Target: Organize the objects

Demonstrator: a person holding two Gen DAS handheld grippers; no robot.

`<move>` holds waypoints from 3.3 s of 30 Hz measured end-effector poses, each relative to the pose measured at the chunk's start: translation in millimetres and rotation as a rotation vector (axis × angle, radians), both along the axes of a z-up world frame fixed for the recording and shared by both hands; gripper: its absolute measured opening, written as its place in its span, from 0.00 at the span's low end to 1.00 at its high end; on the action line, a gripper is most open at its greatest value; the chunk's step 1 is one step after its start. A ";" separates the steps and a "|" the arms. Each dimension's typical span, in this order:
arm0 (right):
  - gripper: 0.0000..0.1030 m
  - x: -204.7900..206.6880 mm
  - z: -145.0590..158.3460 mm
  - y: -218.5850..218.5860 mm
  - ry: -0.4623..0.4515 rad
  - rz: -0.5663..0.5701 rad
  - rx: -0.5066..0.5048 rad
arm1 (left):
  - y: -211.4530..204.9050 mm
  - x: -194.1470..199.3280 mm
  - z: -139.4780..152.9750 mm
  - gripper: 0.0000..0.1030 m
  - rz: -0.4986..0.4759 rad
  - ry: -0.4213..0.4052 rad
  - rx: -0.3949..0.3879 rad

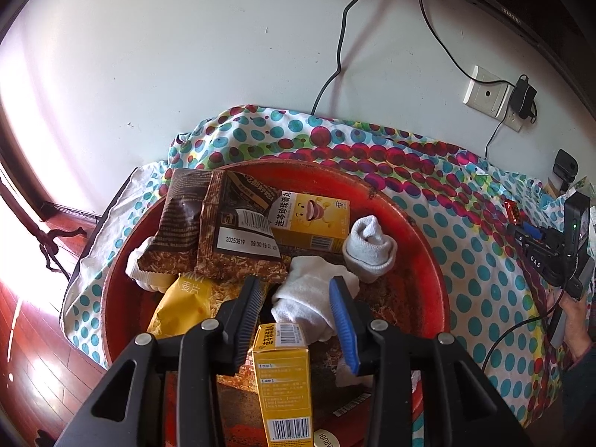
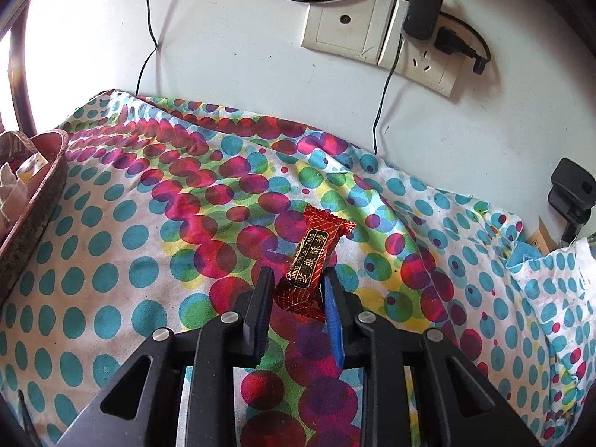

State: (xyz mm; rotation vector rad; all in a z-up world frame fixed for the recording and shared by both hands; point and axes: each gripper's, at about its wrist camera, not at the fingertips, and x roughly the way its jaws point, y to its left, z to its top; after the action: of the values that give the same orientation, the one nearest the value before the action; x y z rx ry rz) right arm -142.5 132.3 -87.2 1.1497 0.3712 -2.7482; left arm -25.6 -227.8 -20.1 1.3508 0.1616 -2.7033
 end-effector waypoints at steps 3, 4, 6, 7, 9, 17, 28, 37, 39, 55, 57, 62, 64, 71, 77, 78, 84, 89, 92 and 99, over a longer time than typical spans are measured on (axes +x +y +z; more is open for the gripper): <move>0.24 -0.9 -1.4 -2.8 0.011 0.010 0.026 | -4.3 0.6 0.6 0.38 0.010 0.005 0.009; 0.24 -1.9 -1.6 -1.7 0.007 0.015 0.020 | -5.6 1.0 0.5 0.38 0.012 0.005 0.012; 0.24 -2.5 -2.8 -1.6 0.000 0.014 0.014 | -8.5 1.2 0.2 0.38 0.019 0.006 0.020; 0.24 -1.1 -1.7 -2.5 -0.001 0.018 0.007 | -9.8 1.4 -0.3 0.38 0.022 0.003 0.021; 0.24 0.6 0.5 -4.1 -0.003 0.020 -0.012 | -11.7 1.9 -0.6 0.38 0.028 0.003 0.021; 0.24 16.2 21.9 -31.7 0.019 0.110 -0.095 | -16.4 5.3 4.3 0.38 0.038 0.016 0.029; 0.24 50.1 49.9 -125.9 0.015 0.351 -0.178 | -29.2 9.2 7.4 0.38 0.075 0.025 0.061; 0.25 72.7 37.7 -204.9 -0.059 0.517 -0.159 | -42.7 12.5 7.5 0.38 0.124 0.028 0.084; 0.25 71.2 30.6 -212.5 -0.078 0.531 -0.154 | -44.8 12.4 5.8 0.38 0.129 0.023 0.089; 0.61 103.8 33.2 -259.8 -0.074 0.530 -0.160 | -43.9 7.4 -3.5 0.38 0.146 -0.003 0.082; 0.79 106.5 38.0 -255.5 -0.072 0.521 -0.164 | -43.2 7.3 -3.1 0.38 0.155 -0.004 0.077; 0.89 118.3 49.6 -239.2 -0.071 0.495 -0.150 | -34.5 7.1 0.4 0.39 0.160 -0.015 0.030; 0.94 128.4 54.7 -236.9 -0.085 0.487 -0.155 | -28.9 7.3 3.4 0.39 0.156 -0.019 0.017; 0.94 148.2 57.9 -223.2 -0.137 0.484 -0.178 | -11.2 7.5 14.6 0.44 0.128 -0.011 0.034; 0.95 148.7 54.4 -216.0 -0.161 0.461 -0.185 | -4.2 9.5 16.1 0.44 0.152 -0.028 0.021; 0.95 148.9 54.3 -215.5 -0.165 0.463 -0.188 | -4.0 10.7 16.2 0.44 0.152 -0.033 0.013; 0.95 152.3 53.7 -216.4 -0.150 0.471 -0.185 | -4.9 18.5 15.0 0.44 0.172 -0.033 0.004; 0.94 155.1 50.6 -223.3 -0.150 0.487 -0.173 | 0.9 19.5 14.0 0.44 0.170 -0.049 -0.072; 0.95 156.8 48.5 -225.8 -0.155 0.494 -0.170 | 3.2 21.8 18.1 0.44 0.153 -0.019 -0.067; 0.94 157.9 47.2 -227.9 -0.147 0.501 -0.160 | -0.3 21.7 20.9 0.49 0.149 -0.001 0.012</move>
State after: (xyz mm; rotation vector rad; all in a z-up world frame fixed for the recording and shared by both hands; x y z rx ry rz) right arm 15.4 -95.7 -40.0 1.0398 0.3554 -2.2059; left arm -3.9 -228.1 0.7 1.2882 0.2677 -2.5833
